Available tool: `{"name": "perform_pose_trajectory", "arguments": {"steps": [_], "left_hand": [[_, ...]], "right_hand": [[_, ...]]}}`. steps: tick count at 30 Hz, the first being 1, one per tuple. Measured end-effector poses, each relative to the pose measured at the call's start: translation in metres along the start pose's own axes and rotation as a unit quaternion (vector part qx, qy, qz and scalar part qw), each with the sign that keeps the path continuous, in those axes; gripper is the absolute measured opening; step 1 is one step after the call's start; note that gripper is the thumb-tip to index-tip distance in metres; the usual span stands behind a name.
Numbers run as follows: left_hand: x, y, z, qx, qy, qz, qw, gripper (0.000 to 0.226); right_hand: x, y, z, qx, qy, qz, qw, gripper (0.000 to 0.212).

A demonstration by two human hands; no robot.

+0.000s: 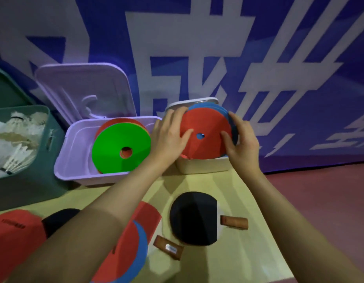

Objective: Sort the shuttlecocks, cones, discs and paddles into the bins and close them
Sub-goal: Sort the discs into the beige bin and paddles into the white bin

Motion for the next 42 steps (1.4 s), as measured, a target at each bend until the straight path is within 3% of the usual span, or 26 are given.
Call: {"name": "perform_pose_trajectory", "arguments": {"steps": [4, 10, 13, 20, 26, 36, 40, 42], "left_hand": [[-0.02, 0.006, -0.043, -0.048, -0.008, -0.001, 0.999, 0.05], [-0.008, -0.018, -0.119, -0.164, -0.182, 0.045, 0.969, 0.054], [-0.004, -0.02, -0.123, -0.173, -0.212, 0.034, 0.961, 0.048], [-0.018, -0.013, -0.068, -0.138, -0.172, -0.012, 0.975, 0.061], [0.005, -0.033, 0.007, -0.117, -0.132, -0.011, 0.984, 0.056], [0.115, -0.129, 0.095, -0.087, -0.192, 0.01, 0.977, 0.052], [0.178, -0.169, 0.103, -0.101, -0.247, 0.047, 0.962, 0.052], [0.211, -0.192, 0.098, -0.124, -0.308, 0.099, 0.938, 0.046]], "right_hand": [[-0.025, 0.05, -0.009, 0.022, -0.027, -0.055, 0.998, 0.042], [-0.022, 0.116, -0.054, 0.122, -0.178, -0.107, 0.97, 0.045], [-0.018, 0.118, -0.062, 0.125, -0.203, -0.091, 0.967, 0.044], [-0.036, 0.053, -0.053, 0.105, -0.169, 0.017, 0.98, 0.03], [-0.012, -0.013, -0.066, 0.061, -0.169, 0.045, 0.983, 0.03], [0.104, -0.109, -0.15, 0.009, -0.199, -0.001, 0.98, 0.027], [0.172, -0.112, -0.192, 0.095, -0.292, -0.054, 0.95, 0.034], [0.206, -0.109, -0.208, 0.146, -0.324, -0.071, 0.932, 0.036]]}}
Point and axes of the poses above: each hand's wrist, its own x-axis away from the middle knuckle, its own z-axis out of the back of the hand, y = z × x, the point moved 8 cm from there along -x, towards the middle knuckle, and after that the axes turned 2 degrees about y, right-handed, at the moved point
